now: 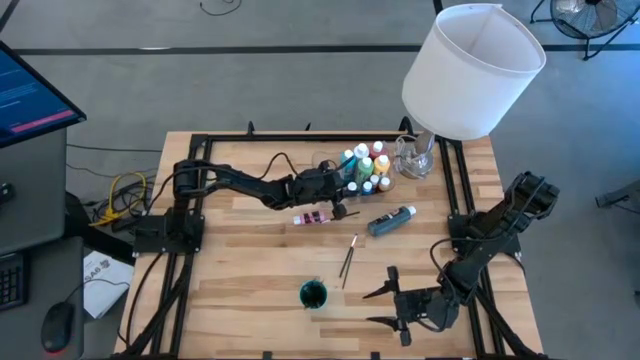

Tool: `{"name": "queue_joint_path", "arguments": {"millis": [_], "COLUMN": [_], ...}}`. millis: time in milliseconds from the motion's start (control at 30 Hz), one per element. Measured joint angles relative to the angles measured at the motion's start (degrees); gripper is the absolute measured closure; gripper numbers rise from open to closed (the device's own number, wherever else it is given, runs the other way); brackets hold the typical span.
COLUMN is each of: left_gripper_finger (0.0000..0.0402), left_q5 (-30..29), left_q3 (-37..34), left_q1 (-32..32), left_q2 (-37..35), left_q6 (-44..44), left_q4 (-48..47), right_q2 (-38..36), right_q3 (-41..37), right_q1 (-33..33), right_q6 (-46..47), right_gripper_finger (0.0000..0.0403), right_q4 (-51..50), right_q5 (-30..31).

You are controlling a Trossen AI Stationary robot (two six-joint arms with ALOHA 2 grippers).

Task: Pick & Place Paint Supplies
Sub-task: Put the small blue paint bottle into the transparent bin

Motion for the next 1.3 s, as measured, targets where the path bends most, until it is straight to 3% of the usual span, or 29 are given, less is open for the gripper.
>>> {"name": "queue_joint_path", "arguments": {"millis": [433, 733, 967, 1300], "left_gripper_finger": [0.0378, 0.0378, 0.0378, 0.0378], "left_q5": [-1.3, -7.8, -12.6, -15.2], "left_q3": [0.0, 0.6, 4.9, 6.5], "left_q1": [-0.1, -1.7, -2.8, -3.0], "left_q2": [1.1, 1.2, 1.3, 1.3], "left_q6": [-1.4, -2.8, -3.0, -5.8], "left_q4": [0.6, 0.2, -4.8, -8.7], "right_q2": [0.0, 0.0, 0.0, 0.0], "right_q3": [0.0, 0.0, 0.0, 0.0], "right_q1": [0.0, -0.1, -0.6, -0.8], "right_q6": [0.0, 0.0, 0.0, 0.0], "right_gripper_finger": [0.0173, 0.0173, 0.0173, 0.0173], "right_q4": [-0.2, -0.3, -0.3, -0.4], "right_q5": [0.0, -0.1, -0.1, -0.1]}}
